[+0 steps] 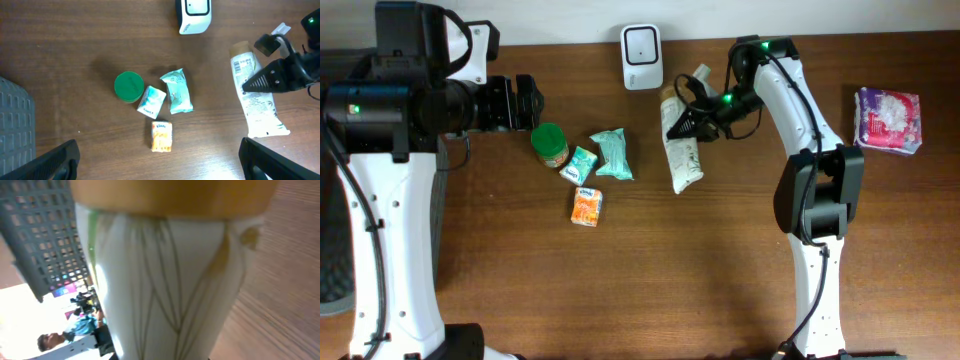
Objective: Scan the item barcode
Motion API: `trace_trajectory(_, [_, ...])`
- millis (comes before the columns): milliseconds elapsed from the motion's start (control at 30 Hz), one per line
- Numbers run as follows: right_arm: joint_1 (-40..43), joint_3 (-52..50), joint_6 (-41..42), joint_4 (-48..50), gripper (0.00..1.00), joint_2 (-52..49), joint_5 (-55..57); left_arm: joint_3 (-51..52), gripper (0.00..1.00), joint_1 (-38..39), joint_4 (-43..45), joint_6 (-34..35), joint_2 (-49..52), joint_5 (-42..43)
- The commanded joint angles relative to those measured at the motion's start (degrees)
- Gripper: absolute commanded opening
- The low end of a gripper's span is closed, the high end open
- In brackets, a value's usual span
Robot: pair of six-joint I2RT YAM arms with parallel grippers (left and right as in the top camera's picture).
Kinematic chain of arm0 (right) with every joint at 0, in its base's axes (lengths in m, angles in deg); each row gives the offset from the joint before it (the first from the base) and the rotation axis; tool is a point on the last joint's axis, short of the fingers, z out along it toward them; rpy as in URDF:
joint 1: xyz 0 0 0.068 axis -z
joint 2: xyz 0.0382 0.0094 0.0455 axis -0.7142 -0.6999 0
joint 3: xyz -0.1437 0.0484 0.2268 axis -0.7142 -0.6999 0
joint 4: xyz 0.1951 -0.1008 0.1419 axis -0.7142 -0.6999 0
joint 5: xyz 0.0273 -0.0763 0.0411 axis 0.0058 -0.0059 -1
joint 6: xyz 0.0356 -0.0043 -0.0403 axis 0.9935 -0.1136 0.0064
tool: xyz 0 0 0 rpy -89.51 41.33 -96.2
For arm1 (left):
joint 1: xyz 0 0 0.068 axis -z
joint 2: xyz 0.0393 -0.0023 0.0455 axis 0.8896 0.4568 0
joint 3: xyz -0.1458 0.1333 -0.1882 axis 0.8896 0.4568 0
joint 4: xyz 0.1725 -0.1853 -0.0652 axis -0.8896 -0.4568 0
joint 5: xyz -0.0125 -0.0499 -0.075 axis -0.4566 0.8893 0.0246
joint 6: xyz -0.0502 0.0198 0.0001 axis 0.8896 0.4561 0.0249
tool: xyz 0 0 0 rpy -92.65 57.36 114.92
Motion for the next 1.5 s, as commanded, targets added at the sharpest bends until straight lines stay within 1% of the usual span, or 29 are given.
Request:
trace_trajectory(0, [0.2, 1.5, -3.0, 0.2, 0.04, 0.8, -12.8, -0.3, 0.99, -0.1, 0.1, 0.3, 0.1, 0.2])
trace_trajectory(33, [0.2, 1.5, -4.2, 0.2, 0.04, 0.8, -16.8, -0.3, 0.99, -0.1, 0.1, 0.3, 0.1, 0.2])
trace_trajectory(167, [0.2, 1.5, -4.7, 0.2, 0.04, 0.8, -23.7, -0.3, 0.99, -0.1, 0.1, 0.3, 0.1, 0.2])
trace_trajectory(233, [0.2, 1.5, -4.5, 0.2, 0.04, 0.8, -30.6, -0.3, 0.99, -0.1, 0.1, 0.3, 0.1, 0.2])
trace_trajectory(300, [0.1, 1.5, -5.3, 0.7, 0.04, 0.8, -30.6, -0.3, 0.99, -0.1, 0.1, 0.3, 0.1, 0.2])
trace_trajectory(367, [-0.2, 1.5, -9.1, 2.2, 0.04, 0.8, -30.6, -0.3, 0.99, -0.1, 0.1, 0.3, 0.1, 0.2])
trace_trajectory(400, [-0.4, 1.5, -13.4, 3.1, 0.04, 0.8, -30.6, -0.3, 0.99, -0.1, 0.1, 0.3, 0.1, 0.2])
trace_trajectory(433, [-1.0, 1.5, -20.3, 4.2, 0.04, 0.8, -30.6, -0.3, 0.99, -0.1, 0.1, 0.3, 0.1, 0.2])
trace_trajectory(467, [-1.4, 1.5, -21.8, 5.5, 0.04, 0.8, -30.6, -0.3, 0.99, -0.1, 0.1, 0.3, 0.1, 0.2])
trace_trajectory(533, [-2.1, 1.5, -22.0, 9.3, 0.04, 0.8, -30.6, -0.3, 0.99, -0.1, 0.1, 0.3, 0.1, 0.2])
trace_trajectory(633, [-3.6, 1.5, -22.0, 11.5, 0.04, 0.8, -30.1, -0.3, 0.99, -0.1, 0.1, 0.3, 0.1, 0.2])
trace_trajectory(900, [-4.3, 1.5, -21.0, 12.2, 0.04, 0.8, -30.6, -0.3, 0.99, -0.1, 0.1, 0.3, 0.1, 0.2])
trace_trajectory(1000, [-3.2, 1.5, -21.1, 12.2, 0.04, 0.8, -30.6, -0.3, 0.99, -0.1, 0.1, 0.3, 0.1, 0.2])
trace_trajectory(1033, [-2.7, 1.5, -18.8, 12.2, 0.04, 0.8, -26.3, -0.3, 0.99, -0.1, 0.1, 0.3, 0.1, 0.2])
trace_trajectory(1067, [-2.4, 1.5, -10.6, 12.2, 0.04, 0.8, -13.4, -0.3, 0.99, -0.1, 0.1, 0.3, 0.1, 0.2])
trace_trajectory(1100, [-2.5, 1.5, -0.9, 12.0, 0.04, 0.8, 4.9, -0.3, 0.99, -0.1, 0.1, 0.3, 0.1, 0.2])
trace_trajectory(1133, [-2.9, 1.5, 3.7, 10.9, 0.04, 0.8, 17.0, -0.3, 0.99, -0.1, 0.1, 0.3, 0.1, 0.2])
trace_trajectory(1167, [-3.3, 1.5, 8.8, 8.9, 0.04, 0.8, 32.7, -0.3, 0.99, -0.1, 0.1, 0.3, 0.1, 0.2])
trace_trajectory(1200, [-3.5, 1.6, 9.3, 8.0, 0.04, 0.8, 37.4, -0.3, 0.99, -0.1, 0.1, 0.3, 0.1, 0.2])
trace_trajectory(1267, [-4.5, 1.7, 13.7, 6.1, 0.04, 0.8, 51.8, -0.3, 0.99, -0.1, 0.1, 0.3, 0.1, 0.2])
trace_trajectory(1300, [-6.1, 1.7, 15.1, 4.8, 0.04, 0.8, 60.0, -0.3, 0.99, -0.1, 0.1, 0.3, 0.1, 0.2])
trace_trajectory(1333, [-7.6, 1.6, 17.1, 4.2, 0.04, 0.8, 65.3, -0.3, 0.99, -0.1, 0.1, 0.3, 0.1, 0.2])
trace_trajectory(1400, [-11.6, -0.1, 19.3, 5.2, 0.05, 0.7, 72.6, -0.3, 0.99, -0.1, 0.1, 0.3, 0.1, 0.2])
trace_trajectory(1433, [-12.7, -0.6, 19.3, 5.9, 0.09, 0.6, 73.2, -0.3, 0.99, -0.1, 0.1, 0.3, 0.1, 0.2])
trace_trajectory(1467, [-13.9, -1.6, 19.7, 7.0, 0.11, 0.5, 74.2, -0.3, 0.99, -0.1, 0.1, 0.3, 0.1, 0.2])
